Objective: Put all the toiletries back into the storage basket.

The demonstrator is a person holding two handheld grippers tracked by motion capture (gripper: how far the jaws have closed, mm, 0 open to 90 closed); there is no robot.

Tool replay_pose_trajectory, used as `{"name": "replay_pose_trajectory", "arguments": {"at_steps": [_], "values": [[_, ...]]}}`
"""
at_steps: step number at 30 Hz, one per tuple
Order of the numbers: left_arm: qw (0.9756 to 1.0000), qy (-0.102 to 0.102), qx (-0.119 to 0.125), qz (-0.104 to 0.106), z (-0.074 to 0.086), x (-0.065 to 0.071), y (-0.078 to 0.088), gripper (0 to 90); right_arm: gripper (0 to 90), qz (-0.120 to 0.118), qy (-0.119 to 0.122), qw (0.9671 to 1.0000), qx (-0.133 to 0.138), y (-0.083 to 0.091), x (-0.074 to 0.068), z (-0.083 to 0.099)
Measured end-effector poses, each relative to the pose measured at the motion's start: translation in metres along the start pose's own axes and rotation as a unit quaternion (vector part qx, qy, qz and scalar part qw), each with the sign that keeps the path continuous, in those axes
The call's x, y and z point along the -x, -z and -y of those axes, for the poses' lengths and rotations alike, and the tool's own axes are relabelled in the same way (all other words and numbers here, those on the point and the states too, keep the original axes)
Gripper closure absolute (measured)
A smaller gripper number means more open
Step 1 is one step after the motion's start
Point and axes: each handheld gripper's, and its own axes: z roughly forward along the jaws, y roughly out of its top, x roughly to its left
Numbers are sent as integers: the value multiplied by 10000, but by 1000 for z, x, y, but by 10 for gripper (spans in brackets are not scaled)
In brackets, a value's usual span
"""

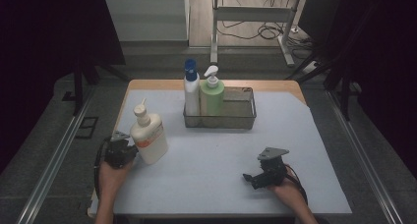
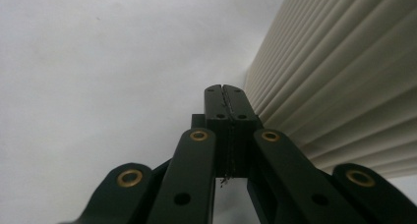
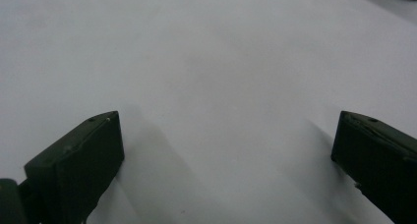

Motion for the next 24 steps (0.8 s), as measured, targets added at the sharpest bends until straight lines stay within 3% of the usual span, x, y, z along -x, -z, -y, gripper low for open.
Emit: {"name": "replay_pose_trajectory", "arguments": {"at_steps": [18,24], "values": [[9994,-151,-8,305,3,21,-12,893,0,4,0,10000,2,0,0,0],[9991,-110,-6,402,5,27,-15,893,0,4,0,10000,4,0,0,0]]}}
